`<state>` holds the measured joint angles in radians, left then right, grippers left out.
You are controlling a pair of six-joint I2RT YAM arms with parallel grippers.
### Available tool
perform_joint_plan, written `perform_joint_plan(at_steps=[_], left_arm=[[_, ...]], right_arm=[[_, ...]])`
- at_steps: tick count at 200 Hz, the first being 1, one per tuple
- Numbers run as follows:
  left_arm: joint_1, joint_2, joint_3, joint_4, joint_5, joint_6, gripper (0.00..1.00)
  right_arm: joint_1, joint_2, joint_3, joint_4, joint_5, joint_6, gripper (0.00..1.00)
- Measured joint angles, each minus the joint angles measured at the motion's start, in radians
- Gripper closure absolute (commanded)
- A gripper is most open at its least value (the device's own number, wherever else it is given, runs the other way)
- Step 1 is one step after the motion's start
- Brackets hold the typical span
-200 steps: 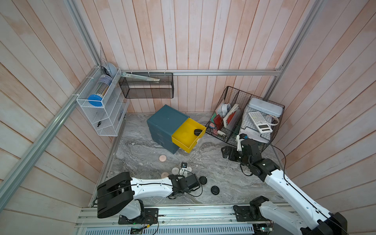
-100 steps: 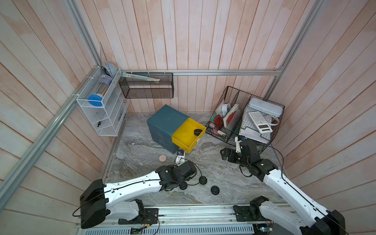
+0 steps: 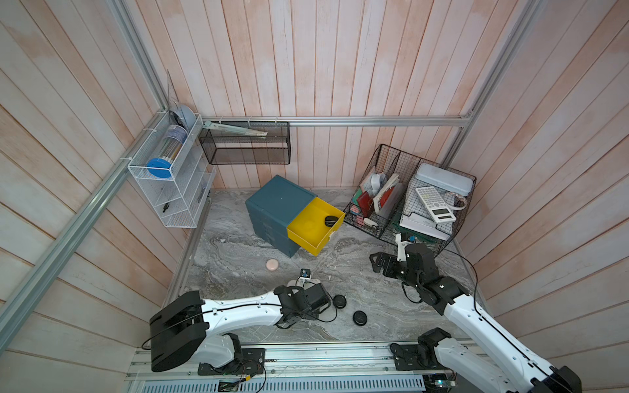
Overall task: Put the bluetooth earphones in the drawer according to color
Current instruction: Pick up the Bluetooth earphone from the center of the board.
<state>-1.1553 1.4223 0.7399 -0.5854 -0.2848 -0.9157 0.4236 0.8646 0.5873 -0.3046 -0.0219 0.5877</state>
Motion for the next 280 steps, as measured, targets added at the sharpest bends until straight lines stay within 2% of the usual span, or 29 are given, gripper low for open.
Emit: perform_joint_plan(at_steps=[48,96,121,187,237,280], left_arm=[[-0.02,0.084,0.001,0.005,0.0,-0.023,0.37],[-0.029,0.085,0.002,0.009,-0.005,-0.045,0.58],[-0.029,0.086,0.002,0.01,-0.005,-0.047,0.65],[-0.028,0.05,0.06,-0.047,-0.04,-0.026,0.7],[0.036,-0.09,0.213,-0.143,-0.08,0.067,0.72],[0.08,-0.154,0.393,-0.246,-0.09,0.165,0.75]], right_arm=[[0.0,0.016,-0.001,0.003,0.01,0.014,0.02],[0.0,0.029,-0.004,0.007,0.01,0.018,0.02],[0.0,0.032,-0.004,0.006,0.01,0.019,0.02],[0.0,0.034,-0.004,0.006,0.01,0.022,0.02],[0.0,0.072,-0.004,0.005,0.027,0.025,0.02],[0.0,0.08,-0.004,0.005,0.032,0.025,0.02]])
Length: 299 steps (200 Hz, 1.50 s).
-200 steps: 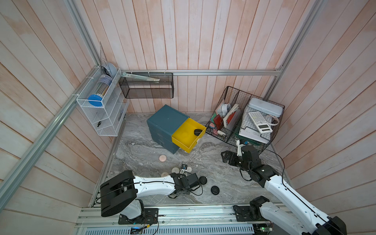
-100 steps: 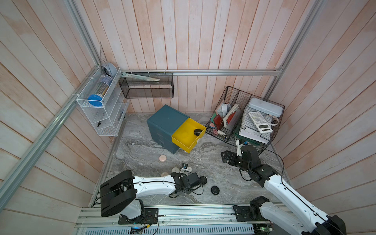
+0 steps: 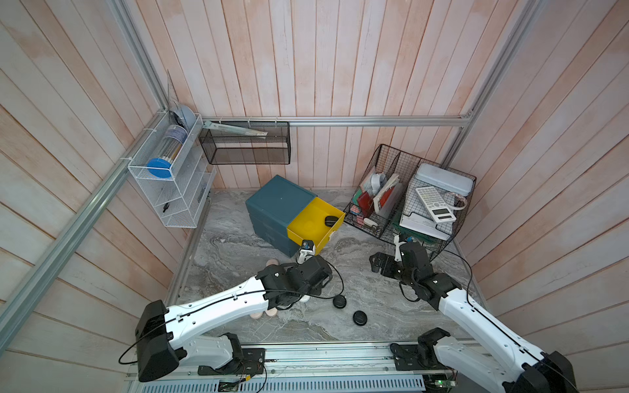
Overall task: Put the bluetooth earphones in the drawer according to color
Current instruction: Pick up the Bluetooth earphone from the center of the board, then place the bluetooth earphone in the drawer, then pick up the Bluetooth earphone from the center of the board.
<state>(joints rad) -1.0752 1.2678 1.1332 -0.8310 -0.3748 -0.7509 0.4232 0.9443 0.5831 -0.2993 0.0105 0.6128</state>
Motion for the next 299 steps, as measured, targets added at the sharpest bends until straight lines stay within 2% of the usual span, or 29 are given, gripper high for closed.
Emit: perform_joint_plan(at_steps=[37,69,95,129,143,161,185,203,221,299], left_arm=[[0.054,0.003,0.188,-0.051,-0.002,0.088,0.75],[0.172,0.072,0.32,-0.055,-0.005,0.168,0.76],[0.251,0.172,0.363,-0.05,-0.012,0.22,0.76],[0.31,0.27,0.365,-0.041,-0.019,0.262,0.75],[0.323,0.289,0.365,-0.034,-0.02,0.271,0.63],[0.327,0.297,0.365,-0.023,-0.02,0.285,0.37],[0.327,0.286,0.364,0.003,-0.013,0.295,0.22],[0.327,0.249,0.337,0.045,-0.002,0.292,0.08],[0.327,0.183,0.284,0.085,-0.002,0.298,0.01],[0.359,-0.188,-0.156,0.37,-0.098,0.272,0.0]], right_arm=[[-0.001,0.0,0.0,0.0,-0.014,-0.014,0.02],[-0.001,0.0,0.0,0.001,-0.074,-0.038,0.02],[-0.001,-0.03,-0.035,0.034,-0.16,-0.057,0.03],[-0.001,-0.063,-0.095,0.078,-0.287,-0.073,0.02],[-0.001,-0.063,-0.105,0.087,-0.33,-0.076,0.02],[0.006,-0.062,-0.107,0.098,-0.36,-0.083,0.02],[0.043,-0.052,-0.107,0.109,-0.373,-0.085,0.02],[0.097,-0.034,-0.107,0.114,-0.365,-0.088,0.02],[0.16,-0.006,-0.107,0.113,-0.341,-0.09,0.03],[0.384,0.141,-0.052,0.104,-0.163,-0.106,0.12]])
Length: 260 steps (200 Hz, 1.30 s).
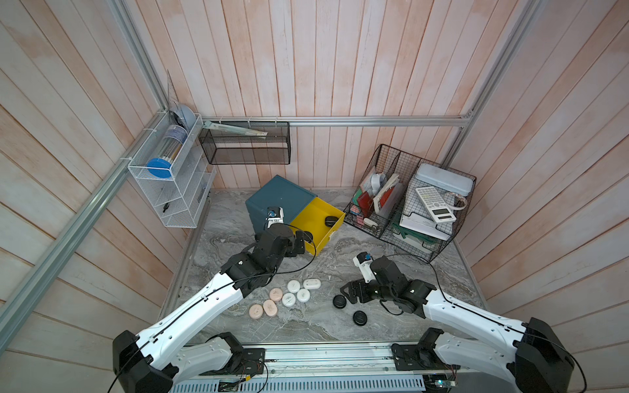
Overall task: Put the bluetooth earphones in the drawer according to color
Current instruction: Pick up the Bluetooth earphone from the center of the board.
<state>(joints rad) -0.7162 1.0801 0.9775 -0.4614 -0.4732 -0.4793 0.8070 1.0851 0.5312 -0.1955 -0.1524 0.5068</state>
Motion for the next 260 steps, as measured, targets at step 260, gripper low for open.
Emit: perform_joint_plan(at_steps=[260], left_arm=[[0.165,-0.22,-0.475,0.433,-0.111,-0.063,0.0]], right_arm=[[0.26,0.572,0.367,-0.251,0.245,-0.056,0.31]])
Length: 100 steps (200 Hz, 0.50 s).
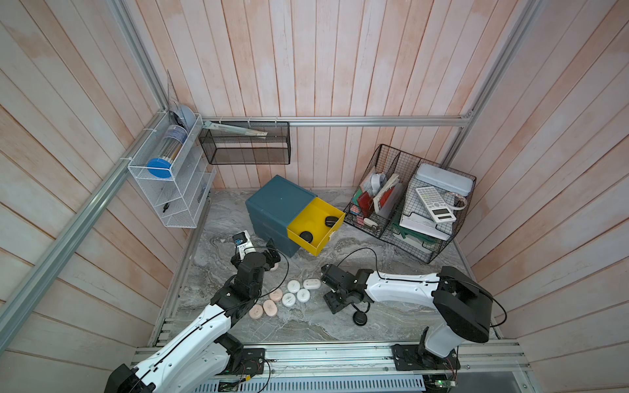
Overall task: Put the bluetooth earphones in the drawer according to color
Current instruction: Pick up the Bluetooth earphone from the center of the board.
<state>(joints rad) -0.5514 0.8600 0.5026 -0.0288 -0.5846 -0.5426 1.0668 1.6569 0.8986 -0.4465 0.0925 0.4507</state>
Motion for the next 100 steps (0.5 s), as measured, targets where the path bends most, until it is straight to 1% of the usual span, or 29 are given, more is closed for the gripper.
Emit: perform_joint_plan(at_steps=[23,49,100], left_arm=[[0.0,0.0,0.0,0.0,0.0,0.0,0.0],[0.0,0.0,0.0,0.0,0.0,0.0,0.0],[0.001,0.0,0.0,0.0,0.001,0.0,0.0]], right_arm=[[0.005,0.003,0.004,-0.008,0.009,0.0,0.27],[0.006,0.0,0.003,-0.019,0.011,0.002,0.27],[0.006,-0.025,-0.021,-0.032,0.007,0.019,0.36]])
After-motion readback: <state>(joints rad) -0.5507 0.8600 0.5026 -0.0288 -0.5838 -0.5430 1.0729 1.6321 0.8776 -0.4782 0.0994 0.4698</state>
